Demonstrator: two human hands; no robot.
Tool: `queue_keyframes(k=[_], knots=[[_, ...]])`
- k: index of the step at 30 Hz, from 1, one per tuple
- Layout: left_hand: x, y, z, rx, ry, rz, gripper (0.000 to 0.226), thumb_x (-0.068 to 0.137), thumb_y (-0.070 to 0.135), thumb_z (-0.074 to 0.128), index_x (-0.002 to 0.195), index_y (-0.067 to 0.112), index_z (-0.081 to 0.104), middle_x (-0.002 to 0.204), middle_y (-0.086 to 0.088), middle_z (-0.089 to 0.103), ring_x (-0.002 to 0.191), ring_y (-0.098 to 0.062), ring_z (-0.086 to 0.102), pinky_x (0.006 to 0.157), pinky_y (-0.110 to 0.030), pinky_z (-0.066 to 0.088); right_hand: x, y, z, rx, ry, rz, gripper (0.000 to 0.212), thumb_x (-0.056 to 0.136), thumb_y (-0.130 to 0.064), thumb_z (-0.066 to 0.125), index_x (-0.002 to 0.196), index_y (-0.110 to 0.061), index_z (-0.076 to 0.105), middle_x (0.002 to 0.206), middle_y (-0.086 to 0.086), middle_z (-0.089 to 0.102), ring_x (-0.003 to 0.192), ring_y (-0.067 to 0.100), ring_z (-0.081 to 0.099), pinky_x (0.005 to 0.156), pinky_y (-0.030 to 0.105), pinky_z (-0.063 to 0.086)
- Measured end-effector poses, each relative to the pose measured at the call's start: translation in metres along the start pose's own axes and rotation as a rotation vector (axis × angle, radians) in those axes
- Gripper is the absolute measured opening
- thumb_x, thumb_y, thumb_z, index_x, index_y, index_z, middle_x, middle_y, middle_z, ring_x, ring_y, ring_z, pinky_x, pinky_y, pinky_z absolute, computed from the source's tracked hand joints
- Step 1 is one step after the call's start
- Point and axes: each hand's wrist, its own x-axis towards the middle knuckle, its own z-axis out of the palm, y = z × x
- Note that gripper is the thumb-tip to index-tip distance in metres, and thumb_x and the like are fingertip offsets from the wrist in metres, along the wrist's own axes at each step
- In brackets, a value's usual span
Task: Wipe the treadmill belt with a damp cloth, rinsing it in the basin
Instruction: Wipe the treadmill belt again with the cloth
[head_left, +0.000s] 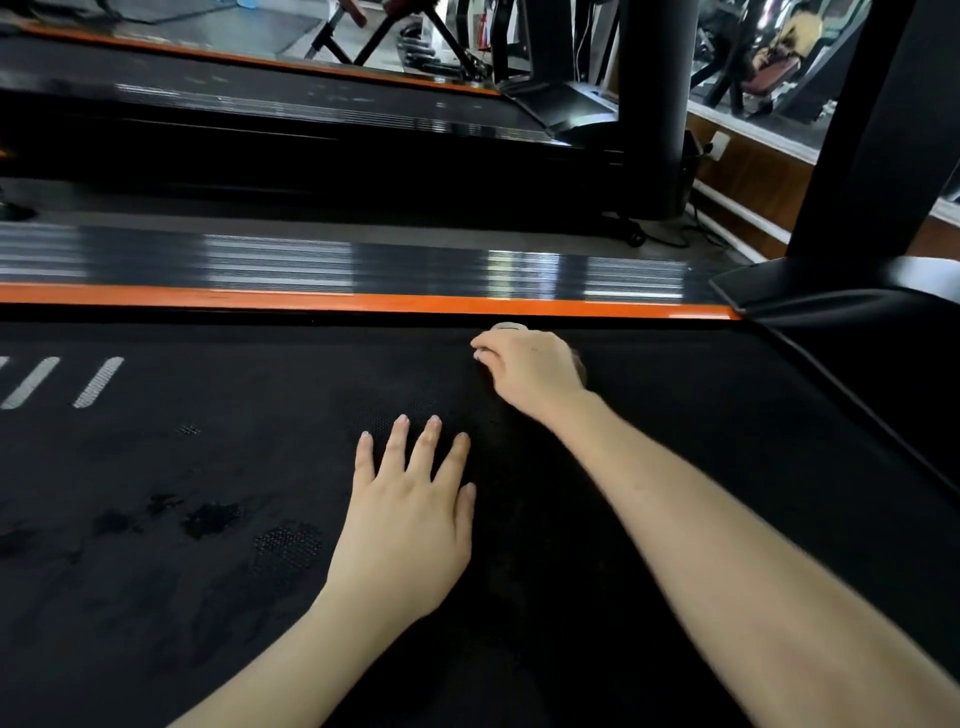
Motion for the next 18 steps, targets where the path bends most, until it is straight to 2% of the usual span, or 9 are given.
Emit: queue_keyframes(k=[3, 5, 7, 9, 11, 14, 18], knots=[[0.0, -0.002, -0.003, -0.007, -0.014, -0.001, 0.052, 0.091, 0.039, 0.03, 0.124, 0.017, 0.062, 0.128, -0.011, 0.06, 0.121, -0.036, 0.053, 0.098, -0.057, 0.042, -0.008, 0.029, -0.013, 0.034, -0.114, 0.068, 0.031, 0.094, -0.047, 0.047, 0.122, -0.041, 0.056, 0.145, -0.011, 0.041, 0.126, 0.018, 0.047, 0.093, 0.034, 0.042], [0.003, -0.002, -0.003, -0.007, -0.032, -0.006, 0.052, 0.09, 0.039, 0.03, 0.123, 0.017, 0.063, 0.126, -0.011, 0.061, 0.12, -0.036, 0.054, 0.097, -0.057, 0.043, -0.013, 0.034, -0.013, 0.059, -0.164, 0.14, 0.037, 0.09, -0.054, 0.05, 0.126, -0.043, 0.054, 0.154, -0.008, 0.027, 0.132, 0.021, 0.04, 0.098, 0.036, 0.04], [0.004, -0.001, -0.006, -0.031, -0.052, -0.014, 0.057, 0.09, 0.041, 0.023, 0.128, 0.019, 0.059, 0.132, -0.011, 0.057, 0.126, -0.036, 0.048, 0.102, -0.057, 0.038, -0.018, 0.029, -0.011, 0.068, -0.152, 0.118, 0.042, 0.09, -0.05, 0.053, 0.13, -0.038, 0.052, 0.155, -0.006, 0.026, 0.133, 0.023, 0.039, 0.101, 0.037, 0.038], [0.003, -0.001, -0.01, -0.05, -0.101, -0.007, 0.07, 0.087, 0.046, 0.005, 0.141, 0.023, 0.042, 0.148, -0.008, 0.04, 0.14, -0.033, 0.029, 0.113, -0.054, 0.02, -0.03, 0.024, -0.011, 0.084, -0.13, 0.081, 0.04, 0.093, -0.042, 0.052, 0.133, -0.034, 0.051, 0.152, -0.006, 0.032, 0.133, 0.021, 0.04, 0.105, 0.037, 0.036], [0.002, 0.0, -0.013, -0.08, -0.113, -0.015, 0.076, 0.083, 0.048, -0.007, 0.148, 0.026, 0.027, 0.156, -0.004, 0.023, 0.145, -0.028, 0.012, 0.116, -0.049, 0.006, -0.058, 0.022, -0.015, 0.104, -0.123, 0.049, 0.039, 0.095, -0.039, 0.051, 0.133, -0.031, 0.052, 0.149, -0.005, 0.038, 0.133, 0.019, 0.041, 0.107, 0.036, 0.034], [0.002, 0.0, -0.013, -0.066, -0.101, -0.023, 0.055, 0.098, 0.044, 0.012, 0.149, 0.026, 0.022, 0.158, -0.003, 0.017, 0.146, -0.027, 0.006, 0.117, -0.048, 0.003, -0.132, 0.007, -0.029, 0.117, -0.092, -0.039, 0.042, 0.093, -0.045, 0.043, 0.129, -0.029, 0.057, 0.144, -0.002, 0.045, 0.13, 0.021, 0.046, 0.107, 0.037, 0.037], [0.003, -0.002, -0.015, -0.077, -0.097, -0.018, 0.049, 0.1, 0.038, 0.028, 0.147, 0.025, 0.028, 0.156, -0.004, 0.021, 0.145, -0.028, 0.011, 0.116, -0.048, 0.005, -0.235, -0.011, -0.056, 0.132, -0.124, -0.207, 0.045, 0.093, -0.048, 0.037, 0.13, -0.028, 0.056, 0.146, -0.001, 0.043, 0.137, 0.018, 0.036, 0.109, 0.037, 0.032]])
